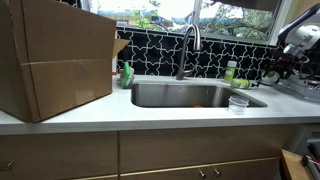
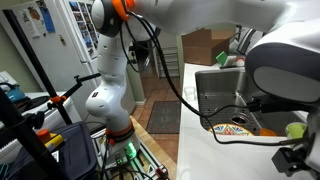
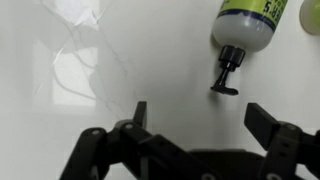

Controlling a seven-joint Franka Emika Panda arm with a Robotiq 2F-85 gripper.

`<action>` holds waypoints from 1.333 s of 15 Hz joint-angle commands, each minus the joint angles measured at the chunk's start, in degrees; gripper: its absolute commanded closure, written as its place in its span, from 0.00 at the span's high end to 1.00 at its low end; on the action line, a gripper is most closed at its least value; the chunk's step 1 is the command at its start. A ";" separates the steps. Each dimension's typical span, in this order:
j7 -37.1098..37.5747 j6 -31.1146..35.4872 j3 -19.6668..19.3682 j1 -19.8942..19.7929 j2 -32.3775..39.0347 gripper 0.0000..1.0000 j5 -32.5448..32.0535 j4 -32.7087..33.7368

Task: Put the bottle upright

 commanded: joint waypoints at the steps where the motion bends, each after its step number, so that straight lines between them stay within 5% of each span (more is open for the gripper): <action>1: 4.09 -0.49 2.91 -3.80 4.57 1.00 0.41 5.10; 5: 6.32 -1.25 6.76 -7.51 7.79 0.96 0.78 8.85; 12: 8.04 -2.06 15.33 -14.04 10.40 0.62 1.32 13.29; 13: 8.25 -2.15 16.13 -14.57 10.57 0.68 1.24 13.72; 20: 11.17 -3.86 18.89 -16.48 12.39 0.52 -0.16 16.24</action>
